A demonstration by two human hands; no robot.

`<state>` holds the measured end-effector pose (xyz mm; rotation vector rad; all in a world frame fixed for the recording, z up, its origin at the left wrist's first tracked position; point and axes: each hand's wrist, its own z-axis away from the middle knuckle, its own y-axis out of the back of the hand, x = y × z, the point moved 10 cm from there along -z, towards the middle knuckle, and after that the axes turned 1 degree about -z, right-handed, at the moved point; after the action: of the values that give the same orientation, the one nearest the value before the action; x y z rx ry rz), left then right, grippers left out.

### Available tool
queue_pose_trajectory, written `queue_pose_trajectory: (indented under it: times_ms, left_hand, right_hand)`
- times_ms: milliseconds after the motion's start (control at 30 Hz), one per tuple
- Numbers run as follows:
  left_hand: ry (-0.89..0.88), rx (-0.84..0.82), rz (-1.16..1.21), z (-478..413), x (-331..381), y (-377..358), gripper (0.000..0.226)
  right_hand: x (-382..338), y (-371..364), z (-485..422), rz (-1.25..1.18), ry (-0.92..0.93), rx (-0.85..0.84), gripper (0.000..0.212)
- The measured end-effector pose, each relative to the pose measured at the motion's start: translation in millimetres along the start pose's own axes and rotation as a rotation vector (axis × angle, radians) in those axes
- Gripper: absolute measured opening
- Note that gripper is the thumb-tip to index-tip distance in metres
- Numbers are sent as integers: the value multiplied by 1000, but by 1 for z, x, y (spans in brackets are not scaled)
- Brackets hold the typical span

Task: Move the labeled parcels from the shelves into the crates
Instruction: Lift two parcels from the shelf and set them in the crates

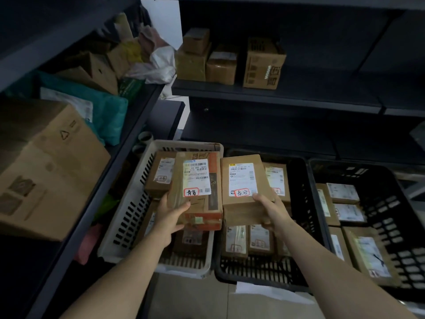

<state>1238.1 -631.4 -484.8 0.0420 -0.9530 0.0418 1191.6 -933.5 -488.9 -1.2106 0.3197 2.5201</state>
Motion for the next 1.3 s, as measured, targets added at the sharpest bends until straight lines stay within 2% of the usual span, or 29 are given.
queue_pose_trajectory:
  times_ms: [167, 267, 333, 433, 500, 567, 667, 733, 833, 967, 1100, 1200, 1300]
  left_hand:
    - [31, -29, 28, -12, 16, 30, 45]
    - [51, -18, 48, -16, 20, 46, 42]
    - [77, -44, 63, -17, 22, 50, 52]
    - [102, -173, 93, -18, 23, 47, 92]
    - [95, -199, 77, -19, 26, 50, 98]
    - [75, -169, 71, -18, 29, 57, 87]
    - [42, -114, 125, -17, 32, 63, 43]
    - [3, -78, 163, -18, 34, 66, 25]
    - [-36, -11, 187, -20, 38, 74, 23]
    - [-29, 62, 177, -21, 41, 83, 34]
    - [-49, 70, 183, -15, 42, 74, 30]
    - [-31, 37, 181, -12, 37, 47, 22]
    - [-23, 3, 143, -7, 33, 10, 23]
  right_hand:
    - [-1, -29, 0, -43, -7, 28, 72]
    - [2, -39, -1, -97, -26, 29, 76]
    - [6, -46, 1, -135, -40, 17, 74]
    - [11, -58, 3, -171, -49, 5, 68]
    - [14, -62, 5, -181, -50, 13, 67]
    - [15, -65, 5, -174, -46, 19, 70]
    - [17, -67, 3, -181, -36, 45, 75]
    - [16, -69, 2, -191, -12, 67, 74]
    - [14, -74, 3, -199, 16, 97, 79]
    - [10, -77, 9, -182, 38, 146, 107]
    - [11, -60, 12, -287, 30, 187, 94]
    - [16, -26, 12, -320, 14, 241, 103]
    - [31, 12, 10, -333, -16, 279, 96]
